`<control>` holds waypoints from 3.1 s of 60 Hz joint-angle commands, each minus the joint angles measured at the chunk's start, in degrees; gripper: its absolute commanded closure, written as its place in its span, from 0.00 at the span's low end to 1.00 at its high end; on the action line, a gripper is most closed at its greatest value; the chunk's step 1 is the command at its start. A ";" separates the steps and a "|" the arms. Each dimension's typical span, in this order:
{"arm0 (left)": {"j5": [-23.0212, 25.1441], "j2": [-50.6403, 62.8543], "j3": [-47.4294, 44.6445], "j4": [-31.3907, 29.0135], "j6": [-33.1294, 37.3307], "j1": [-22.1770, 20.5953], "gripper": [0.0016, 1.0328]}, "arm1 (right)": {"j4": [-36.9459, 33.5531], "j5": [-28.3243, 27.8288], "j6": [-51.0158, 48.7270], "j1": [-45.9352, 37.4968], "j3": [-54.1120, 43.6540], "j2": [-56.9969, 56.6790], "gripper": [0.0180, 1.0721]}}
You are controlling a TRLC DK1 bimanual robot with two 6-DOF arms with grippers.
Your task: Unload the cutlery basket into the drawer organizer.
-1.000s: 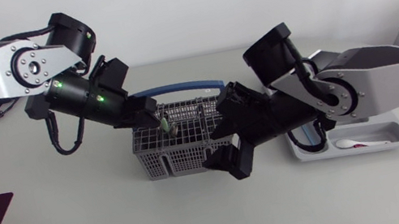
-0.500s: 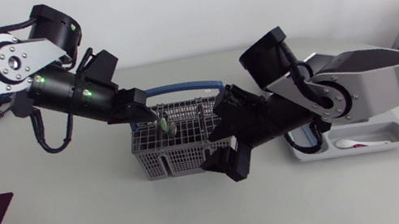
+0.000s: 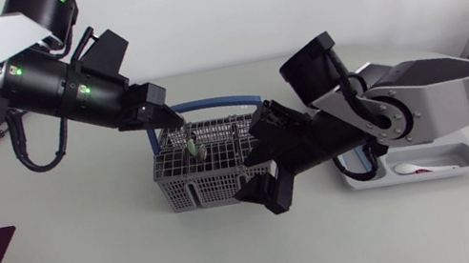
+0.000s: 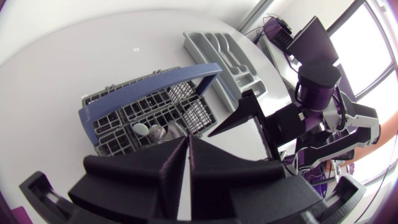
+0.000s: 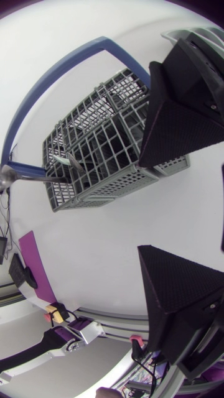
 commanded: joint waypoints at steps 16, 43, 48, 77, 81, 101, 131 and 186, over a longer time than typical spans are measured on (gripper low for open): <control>0.40 -6.30 1.42 -1.49 0.79 -1.97 0.84 | -1.11 0.49 -2.42 -0.09 -1.71 -6.35 0.14; 11.56 -5.50 3.79 -9.49 19.43 -5.13 0.84 | -11.66 -9.97 -18.32 -7.65 -5.32 -18.13 0.12; 14.82 -4.98 4.58 -12.91 24.08 -5.75 0.84 | -14.03 -13.31 -21.31 -9.40 -5.32 -19.01 0.12; 20.62 0.82 7.57 -27.24 46.41 -14.10 0.84 | -16.76 -15.95 -27.55 -5.10 -6.46 -20.41 0.15; 20.62 1.88 8.45 -29.17 48.34 -14.89 0.84 | -16.85 -15.95 -27.64 -3.78 -6.37 -20.41 0.21; 20.70 6.18 11.53 -34.10 55.20 -16.12 0.84 | -21.33 -21.40 -29.31 -1.23 -2.94 -18.57 0.44; 22.29 9.17 13.72 -38.84 59.77 -17.09 0.85 | -22.73 -22.89 -30.28 0.88 -0.75 -16.11 0.63; 24.83 9.79 19.88 -38.75 55.11 -10.14 0.14 | -26.16 -20.61 -30.80 -2.02 -2.86 -17.25 0.95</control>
